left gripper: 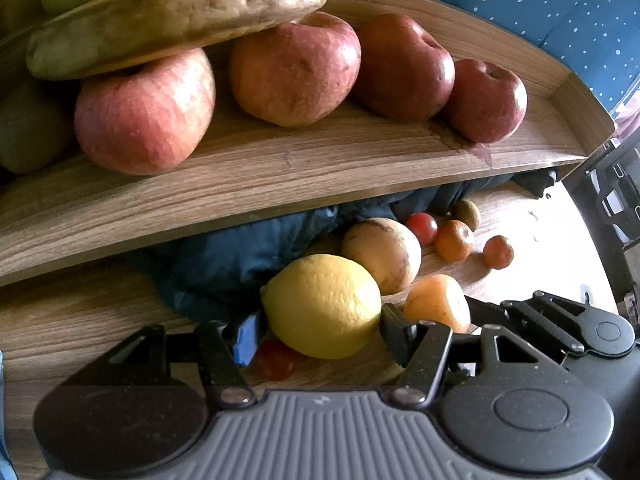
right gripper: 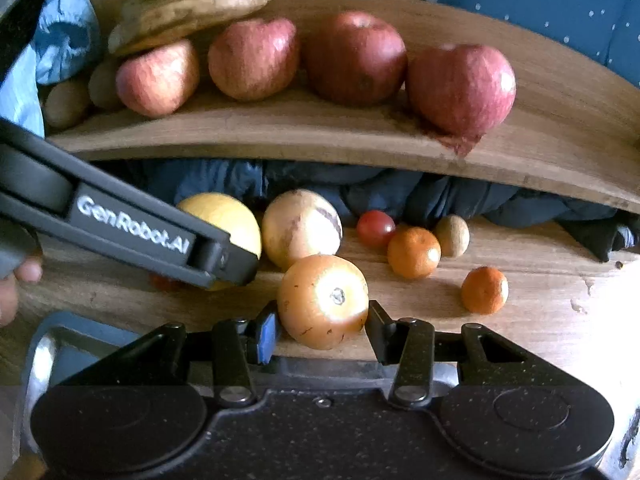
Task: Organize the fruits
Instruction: 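Close the left tool on the lemon while the right tool grasps the orange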
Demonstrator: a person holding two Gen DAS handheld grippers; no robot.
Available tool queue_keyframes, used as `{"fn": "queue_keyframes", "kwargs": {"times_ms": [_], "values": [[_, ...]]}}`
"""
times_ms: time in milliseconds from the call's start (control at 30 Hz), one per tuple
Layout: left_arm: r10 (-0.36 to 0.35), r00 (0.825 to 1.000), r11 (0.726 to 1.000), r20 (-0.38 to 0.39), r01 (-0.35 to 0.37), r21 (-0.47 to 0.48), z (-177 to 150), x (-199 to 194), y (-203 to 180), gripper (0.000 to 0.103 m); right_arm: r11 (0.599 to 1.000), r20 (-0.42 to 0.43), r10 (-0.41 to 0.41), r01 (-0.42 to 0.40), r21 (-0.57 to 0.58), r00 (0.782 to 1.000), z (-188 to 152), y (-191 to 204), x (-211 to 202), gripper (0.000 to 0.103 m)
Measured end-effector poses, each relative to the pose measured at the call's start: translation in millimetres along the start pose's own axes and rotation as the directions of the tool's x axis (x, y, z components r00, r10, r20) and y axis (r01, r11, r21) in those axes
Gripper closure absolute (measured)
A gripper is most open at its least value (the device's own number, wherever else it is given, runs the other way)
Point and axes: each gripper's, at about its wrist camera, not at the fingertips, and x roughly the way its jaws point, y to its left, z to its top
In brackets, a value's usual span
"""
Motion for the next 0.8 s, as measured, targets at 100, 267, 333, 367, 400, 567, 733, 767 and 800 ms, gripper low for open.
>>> {"fn": "queue_keyframes", "kwargs": {"times_ms": [100,267,333,367,400,567,733,767,800], "values": [[-0.002,1.0,1.0,-0.001,0.002,0.001,0.4,0.3,-0.7,0.036,1.0,0.003,0.002,-0.002,-0.006,1.0,1.6,0.1,2.6,0.055],[-0.01,1.0,1.0,-0.002,0.01,-0.001,1.8,1.1,0.6,0.036,1.0,0.009,0.005,-0.005,-0.019,1.0,2.4,1.0,6.3,0.05],[-0.013,1.0,1.0,0.0,0.013,-0.003,1.8,1.5,1.3,0.036,1.0,0.01,0.006,-0.006,-0.027,1.0,3.0,2.4,7.5,0.049],[-0.015,1.0,1.0,0.001,0.015,-0.005,1.3,1.2,2.1,0.036,1.0,0.011,0.007,-0.007,-0.029,1.0,2.8,2.8,7.1,0.05],[-0.015,1.0,1.0,0.003,0.015,-0.006,0.9,1.0,2.0,0.037,0.999,0.013,0.004,-0.004,-0.032,1.0,3.2,2.4,6.8,0.054],[-0.016,1.0,1.0,0.01,0.016,-0.01,-1.6,-2.3,2.4,0.037,0.999,0.021,-0.002,0.002,-0.035,1.0,1.4,1.8,1.7,0.056],[-0.024,0.999,1.0,0.026,0.024,0.003,-4.8,-10.5,-2.5,0.037,1.0,0.047,-0.002,0.003,-0.026,0.999,0.3,-1.3,-9.3,0.056],[-0.024,0.999,1.0,0.027,0.024,0.006,-5.5,-11.8,-4.2,0.037,1.0,0.05,-0.002,0.004,-0.026,0.999,0.3,0.5,-10.6,0.056],[-0.024,0.999,1.0,0.028,0.024,0.008,-6.3,-13.2,-5.9,0.037,1.0,0.054,-0.003,0.004,-0.026,0.999,-0.4,0.7,-12.5,0.056]]}}
